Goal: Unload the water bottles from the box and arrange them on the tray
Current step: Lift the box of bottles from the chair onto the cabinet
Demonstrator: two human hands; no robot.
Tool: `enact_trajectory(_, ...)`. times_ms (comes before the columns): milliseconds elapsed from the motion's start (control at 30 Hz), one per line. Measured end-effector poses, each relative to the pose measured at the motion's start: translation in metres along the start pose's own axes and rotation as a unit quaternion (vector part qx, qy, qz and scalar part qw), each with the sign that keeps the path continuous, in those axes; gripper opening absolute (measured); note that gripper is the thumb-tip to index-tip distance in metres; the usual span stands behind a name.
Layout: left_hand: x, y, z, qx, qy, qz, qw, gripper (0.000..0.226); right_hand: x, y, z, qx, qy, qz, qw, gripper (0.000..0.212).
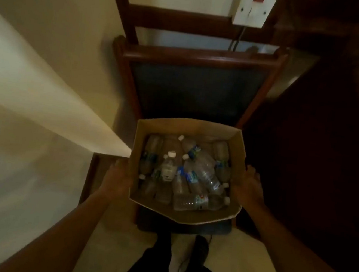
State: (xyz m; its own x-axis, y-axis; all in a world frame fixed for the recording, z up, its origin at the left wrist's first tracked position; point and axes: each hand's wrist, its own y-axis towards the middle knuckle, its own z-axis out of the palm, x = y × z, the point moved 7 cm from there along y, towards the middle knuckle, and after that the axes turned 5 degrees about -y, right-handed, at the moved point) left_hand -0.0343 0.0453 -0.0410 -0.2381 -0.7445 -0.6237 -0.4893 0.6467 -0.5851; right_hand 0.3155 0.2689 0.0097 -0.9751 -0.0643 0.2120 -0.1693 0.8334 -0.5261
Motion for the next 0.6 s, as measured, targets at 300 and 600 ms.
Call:
enact_trajectory(300, 0.004, 0.016, 0.017, -0.040, -0.201, -0.148, 0.967, 0.019, -0.034, 0.044, 0.033, -0.034, 0.070, 0.171, 0.982, 0.036)
enact_trajectory(600, -0.015, 0.003, -0.007, -0.083, -0.048, -0.078, 0.992, 0.019, -0.022, 0.025, -0.017, -0.065, 0.032, 0.098, 0.993, 0.014)
